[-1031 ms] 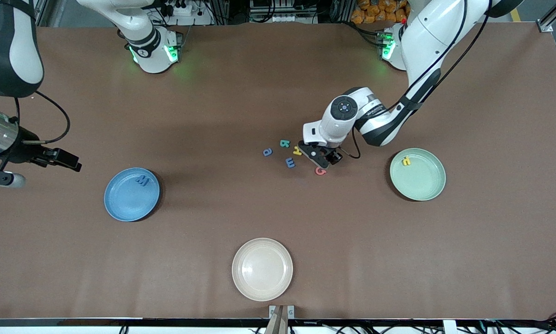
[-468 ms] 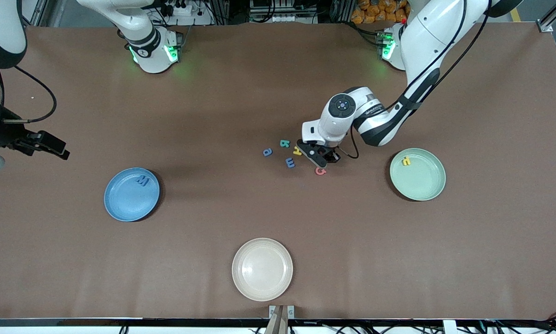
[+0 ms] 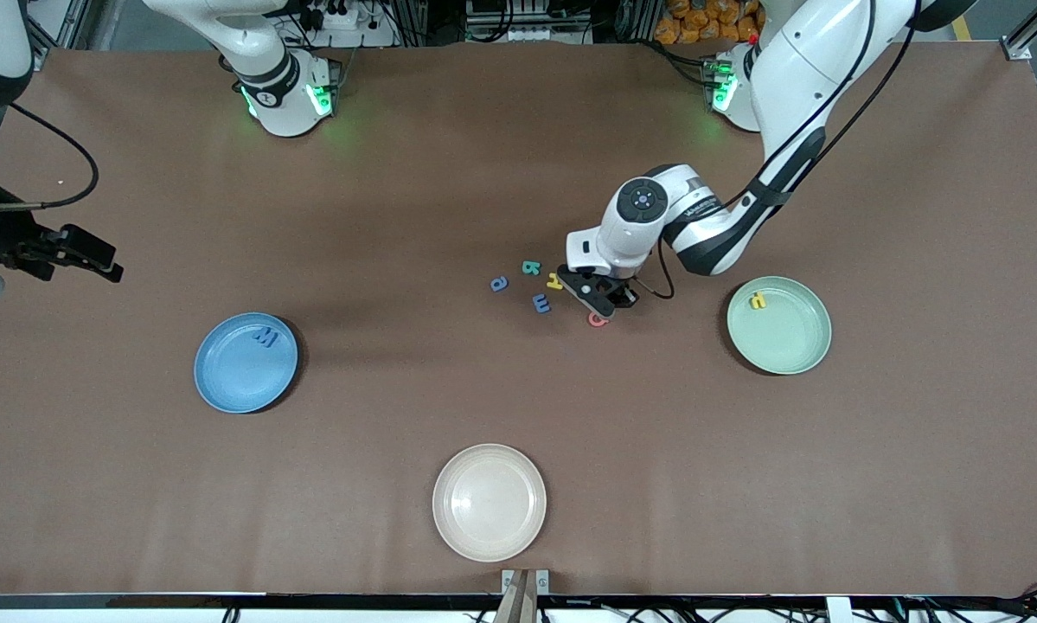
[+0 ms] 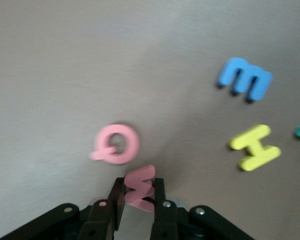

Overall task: Sort uppercase to blue plate, lowercase to green plate
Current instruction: 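Grasp the pink lowercase letter with the left gripper while the right withdraws, then carry the pink letter to the green plate and open the left gripper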

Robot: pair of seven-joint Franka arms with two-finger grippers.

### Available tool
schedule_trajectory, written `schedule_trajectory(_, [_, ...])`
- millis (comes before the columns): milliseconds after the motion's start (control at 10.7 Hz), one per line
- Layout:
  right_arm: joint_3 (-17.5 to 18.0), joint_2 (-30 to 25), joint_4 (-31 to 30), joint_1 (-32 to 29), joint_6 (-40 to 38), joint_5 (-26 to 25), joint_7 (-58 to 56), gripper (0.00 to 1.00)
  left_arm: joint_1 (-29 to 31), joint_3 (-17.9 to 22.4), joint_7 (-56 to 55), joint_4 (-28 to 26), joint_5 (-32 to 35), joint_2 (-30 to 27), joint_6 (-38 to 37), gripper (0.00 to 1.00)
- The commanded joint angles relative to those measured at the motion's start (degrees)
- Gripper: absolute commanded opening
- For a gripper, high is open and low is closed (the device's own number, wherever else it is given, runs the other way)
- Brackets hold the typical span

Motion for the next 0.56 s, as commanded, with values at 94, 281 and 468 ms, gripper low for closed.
schedule_trajectory(94, [0.6, -0.8, 0.0, 0.6, -2.2, 0.0, -0.3, 1.0, 4.7, -0.6, 2.7, 0.1, -7.0, -9.8, -13.3, 0.0])
schedule_trajectory(281, [0.6, -0.3, 0.0, 3.0, -2.2, 0.0, 0.1, 1.0, 10.6, -0.3, 16.2, 0.2, -12.6, -13.9, -19.6, 0.0])
schedule_trajectory(468, [0.6, 1.0, -0.2, 7.7, -2.2, 0.1, 4.8, 1.0, 18.3, -0.3, 25.7, -0.2, -13.4, -14.9, -23.3, 0.0])
